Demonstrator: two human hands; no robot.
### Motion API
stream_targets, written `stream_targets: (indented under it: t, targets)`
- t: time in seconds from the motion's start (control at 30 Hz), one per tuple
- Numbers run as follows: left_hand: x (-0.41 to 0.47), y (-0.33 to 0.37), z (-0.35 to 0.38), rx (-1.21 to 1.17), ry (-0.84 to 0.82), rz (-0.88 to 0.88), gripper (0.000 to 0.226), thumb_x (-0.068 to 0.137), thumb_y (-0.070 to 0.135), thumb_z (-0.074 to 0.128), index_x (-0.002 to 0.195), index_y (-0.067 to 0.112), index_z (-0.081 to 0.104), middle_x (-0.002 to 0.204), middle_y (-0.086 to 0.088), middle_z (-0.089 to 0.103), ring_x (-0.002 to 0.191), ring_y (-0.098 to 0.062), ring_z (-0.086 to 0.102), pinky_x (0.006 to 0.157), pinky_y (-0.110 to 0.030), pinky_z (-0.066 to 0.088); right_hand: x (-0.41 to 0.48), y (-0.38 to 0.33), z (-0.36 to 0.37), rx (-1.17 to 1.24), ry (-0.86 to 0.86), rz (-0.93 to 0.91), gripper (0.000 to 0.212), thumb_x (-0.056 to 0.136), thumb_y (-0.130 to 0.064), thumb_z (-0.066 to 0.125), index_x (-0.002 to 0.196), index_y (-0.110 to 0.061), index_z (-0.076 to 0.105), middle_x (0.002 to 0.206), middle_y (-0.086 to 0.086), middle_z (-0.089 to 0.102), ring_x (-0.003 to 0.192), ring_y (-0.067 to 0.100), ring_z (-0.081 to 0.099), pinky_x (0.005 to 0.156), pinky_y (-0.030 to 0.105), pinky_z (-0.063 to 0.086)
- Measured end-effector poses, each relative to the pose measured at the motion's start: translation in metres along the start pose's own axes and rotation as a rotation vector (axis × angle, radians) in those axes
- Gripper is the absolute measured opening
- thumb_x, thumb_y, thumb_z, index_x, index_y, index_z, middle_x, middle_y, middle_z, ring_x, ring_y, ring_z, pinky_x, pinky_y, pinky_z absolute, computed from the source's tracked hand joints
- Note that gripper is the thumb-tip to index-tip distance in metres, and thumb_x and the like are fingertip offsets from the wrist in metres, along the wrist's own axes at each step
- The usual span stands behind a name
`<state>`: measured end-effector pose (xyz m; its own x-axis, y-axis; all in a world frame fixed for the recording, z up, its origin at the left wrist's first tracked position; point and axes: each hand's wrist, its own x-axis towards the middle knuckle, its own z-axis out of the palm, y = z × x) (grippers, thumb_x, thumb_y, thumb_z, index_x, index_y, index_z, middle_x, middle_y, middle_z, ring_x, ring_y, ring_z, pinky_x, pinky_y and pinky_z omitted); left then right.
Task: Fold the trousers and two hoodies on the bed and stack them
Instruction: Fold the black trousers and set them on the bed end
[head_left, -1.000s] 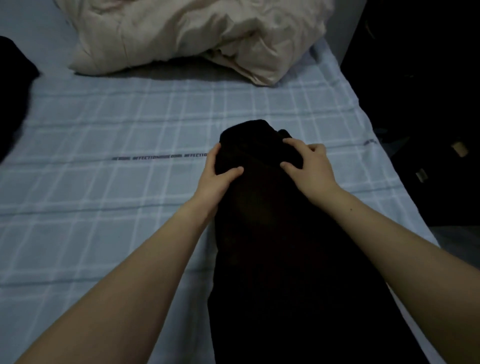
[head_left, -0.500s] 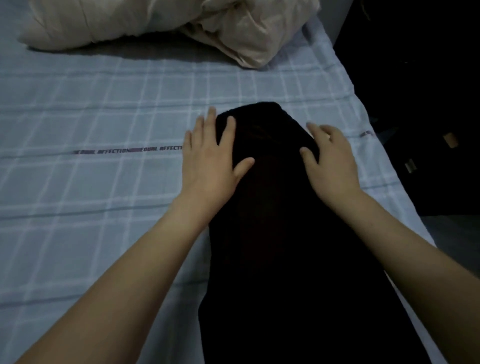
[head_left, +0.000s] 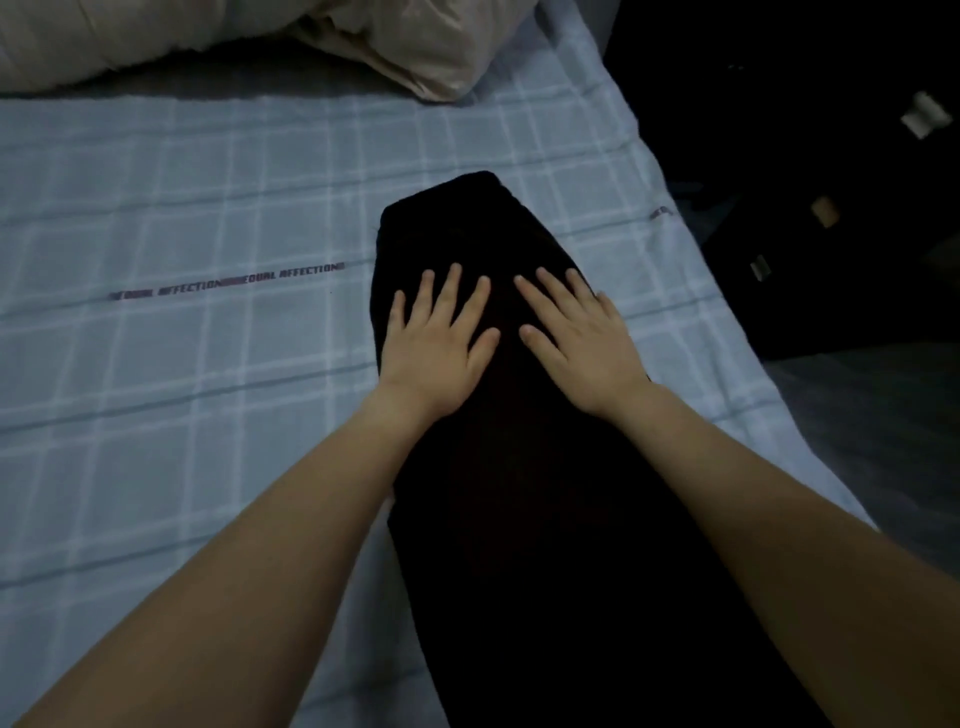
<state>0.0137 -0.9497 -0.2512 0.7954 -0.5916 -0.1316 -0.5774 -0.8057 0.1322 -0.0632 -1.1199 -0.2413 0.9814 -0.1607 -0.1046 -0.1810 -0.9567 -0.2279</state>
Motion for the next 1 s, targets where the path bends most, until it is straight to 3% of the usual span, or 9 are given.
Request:
stream_targets:
  t: [0.1, 0.2, 0.33, 0.47, 0.6, 0.77, 0.9, 1.0]
  targets:
    - [-0.038, 0.024, -0.026, 0.078, -0.016, -0.018, 0.068, 0.1, 0.053, 0.016, 0.157, 0.017, 0.011, 0.164, -0.012, 0.008, 0.151, -0.032, 0.008, 0.121, -0.05, 0.006, -0.046, -0.01, -0.026, 0.124, 0.052, 0.017, 0.054, 0.106, -0.041, 0.034, 0.158, -0.029, 0.022, 0.166, -0.003, 0.014, 0.154, 0.019, 0.004, 0.124, 0.043, 0.005]
    - [-0.134, 0.077, -0.018, -0.074, 0.123, 0.148, 0.069, 0.096, 0.048, 0.025, 0.151, 0.009, 0.033, 0.159, -0.015, 0.029, 0.147, -0.033, 0.025, 0.119, -0.052, 0.018, -0.152, -0.016, -0.033, 0.189, 0.118, 0.072, 0.055, 0.104, -0.04, 0.032, 0.157, -0.028, 0.025, 0.165, -0.006, 0.02, 0.153, 0.017, 0.008, 0.124, 0.041, 0.006]
    - [-0.242, 0.139, 0.021, -0.204, 0.04, 0.333, 0.061, 0.097, 0.044, 0.035, 0.151, 0.018, 0.035, 0.159, -0.004, 0.032, 0.149, -0.025, 0.023, 0.121, -0.049, 0.014, -0.296, -0.006, -0.015, 0.099, 0.121, 0.268, 0.055, 0.102, -0.042, 0.027, 0.156, -0.028, 0.027, 0.162, -0.005, 0.024, 0.152, 0.019, 0.015, 0.123, 0.042, 0.012]
    - [-0.266, 0.153, 0.057, -0.089, -0.015, 0.423, 0.059, 0.098, 0.046, 0.034, 0.153, 0.023, 0.033, 0.159, -0.003, 0.03, 0.149, -0.025, 0.02, 0.121, -0.05, 0.015, -0.372, 0.013, 0.021, 0.046, 0.026, 0.4, 0.055, 0.102, -0.046, 0.022, 0.156, -0.034, 0.019, 0.164, -0.008, 0.018, 0.153, 0.022, 0.016, 0.123, 0.044, 0.01]
    - [-0.259, 0.152, 0.075, -0.054, -0.001, 0.428, 0.059, 0.1, 0.047, 0.031, 0.154, 0.025, 0.029, 0.16, -0.004, 0.028, 0.15, -0.025, 0.019, 0.12, -0.05, 0.014, -0.373, 0.024, 0.042, 0.042, 0.079, 0.392, 0.056, 0.102, -0.043, 0.032, 0.156, -0.03, 0.027, 0.161, -0.004, 0.03, 0.145, 0.024, 0.035, 0.116, 0.047, 0.031]
    - [-0.264, 0.154, 0.069, -0.024, 0.028, 0.414, 0.059, 0.1, 0.047, 0.025, 0.153, 0.022, 0.03, 0.16, -0.006, 0.029, 0.149, -0.027, 0.02, 0.121, -0.05, 0.013, -0.378, 0.028, 0.035, 0.113, 0.121, 0.303, 0.055, 0.103, -0.038, 0.039, 0.155, -0.025, 0.031, 0.162, -0.002, 0.03, 0.143, 0.026, 0.038, 0.113, 0.048, 0.032]
    - [-0.292, 0.163, 0.062, -0.078, 0.05, 0.309, 0.058, 0.1, 0.041, 0.029, 0.153, 0.018, 0.033, 0.159, -0.008, 0.03, 0.149, -0.029, 0.022, 0.121, -0.05, 0.015, -0.411, 0.04, 0.022, 0.269, 0.095, 0.272, 0.058, 0.1, -0.032, 0.053, 0.154, -0.025, 0.034, 0.158, 0.006, 0.033, 0.138, 0.023, 0.039, 0.112, 0.035, 0.034]
    - [-0.343, 0.178, 0.072, -0.114, 0.047, 0.217, 0.058, 0.101, 0.039, 0.029, 0.153, 0.014, 0.03, 0.16, -0.011, 0.027, 0.149, -0.031, 0.019, 0.121, -0.051, 0.012, -0.461, 0.048, 0.018, 0.271, 0.036, 0.331, 0.062, 0.097, -0.03, 0.058, 0.154, -0.028, 0.034, 0.138, 0.01, 0.046, 0.124, 0.023, 0.046, 0.102, 0.027, 0.037]
